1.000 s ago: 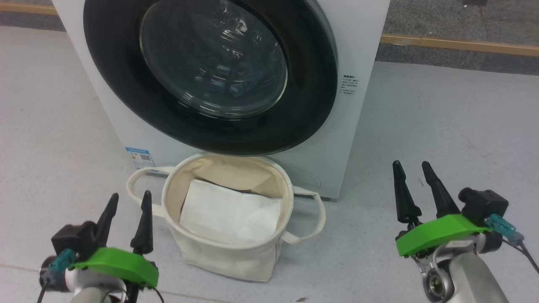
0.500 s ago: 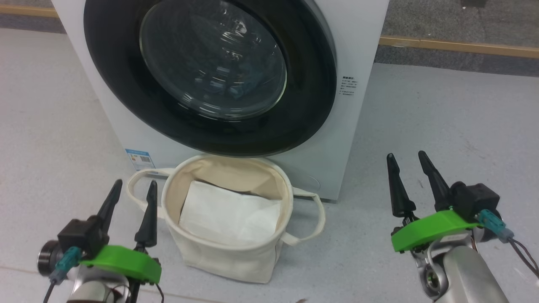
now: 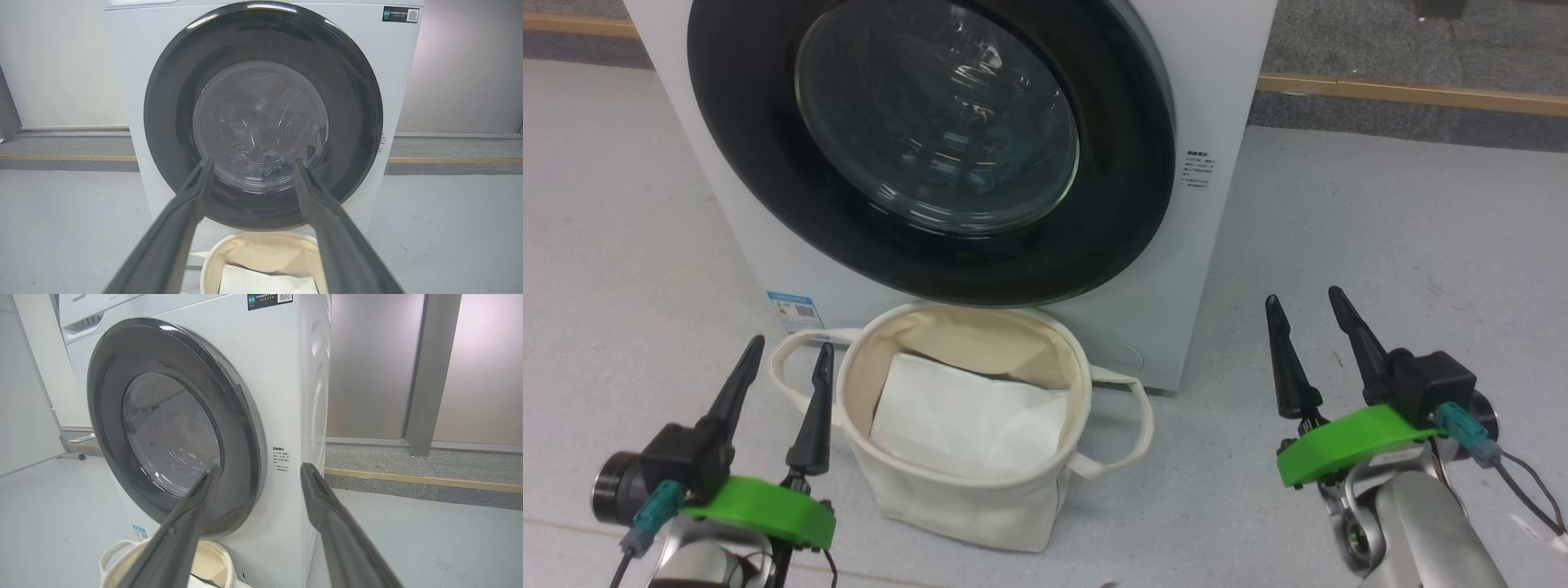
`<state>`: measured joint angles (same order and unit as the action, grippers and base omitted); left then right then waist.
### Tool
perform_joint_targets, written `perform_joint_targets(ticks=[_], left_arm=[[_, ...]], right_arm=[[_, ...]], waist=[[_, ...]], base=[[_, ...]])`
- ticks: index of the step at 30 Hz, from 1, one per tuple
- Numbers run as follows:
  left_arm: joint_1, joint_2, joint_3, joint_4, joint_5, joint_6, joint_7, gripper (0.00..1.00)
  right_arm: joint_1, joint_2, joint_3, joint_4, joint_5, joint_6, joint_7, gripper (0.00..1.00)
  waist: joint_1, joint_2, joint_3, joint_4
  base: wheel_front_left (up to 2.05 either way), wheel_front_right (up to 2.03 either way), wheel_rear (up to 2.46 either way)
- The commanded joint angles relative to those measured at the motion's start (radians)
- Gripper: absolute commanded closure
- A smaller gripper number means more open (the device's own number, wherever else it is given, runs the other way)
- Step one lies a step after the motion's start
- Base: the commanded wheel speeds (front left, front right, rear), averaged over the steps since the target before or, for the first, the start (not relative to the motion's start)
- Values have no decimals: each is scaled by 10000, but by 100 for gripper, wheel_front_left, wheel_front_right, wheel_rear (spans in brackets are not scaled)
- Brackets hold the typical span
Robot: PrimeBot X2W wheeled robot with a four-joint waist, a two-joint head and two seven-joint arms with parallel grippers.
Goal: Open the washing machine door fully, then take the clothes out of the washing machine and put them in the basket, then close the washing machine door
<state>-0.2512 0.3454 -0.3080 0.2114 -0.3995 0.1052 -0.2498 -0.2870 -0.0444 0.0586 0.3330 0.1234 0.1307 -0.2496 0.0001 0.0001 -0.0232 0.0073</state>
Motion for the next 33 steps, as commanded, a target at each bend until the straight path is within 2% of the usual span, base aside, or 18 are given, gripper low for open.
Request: perform_joint_targets(ticks=[1,10,18,21,25,33], left_arm=[[-579,297,465,-280,-4,10,-118,0],[-517,168,692,-138,-542,-88,-39,0],[-565,197,629,-59,-565,-86,-36,0],[-576,403,470,115,-144,127,9,0],[-591,236,497,123,-442,-12,3,0],[-623,306,450,161,-346,74,-17,0]], right_arm=[[-507,-58,217,-285,-6,0,-122,0],[-477,-58,250,-237,139,0,-122,0],[-492,-58,411,-292,327,0,-122,0],[-479,-58,498,-329,414,0,-122,0],[-461,-58,557,-366,492,0,-122,0],[-445,-58,578,-469,820,0,-122,0]], waist=[[0,-1,0,-6],[0,-1,1,-36],[0,-1,23,-56],[0,-1,11,-65],[0,-1,9,-57],[0,-1,23,-54]], base=[[0,0,0],[0,0,0],[0,0,0],[0,0,0],[0,0,0],[0,0,0]])
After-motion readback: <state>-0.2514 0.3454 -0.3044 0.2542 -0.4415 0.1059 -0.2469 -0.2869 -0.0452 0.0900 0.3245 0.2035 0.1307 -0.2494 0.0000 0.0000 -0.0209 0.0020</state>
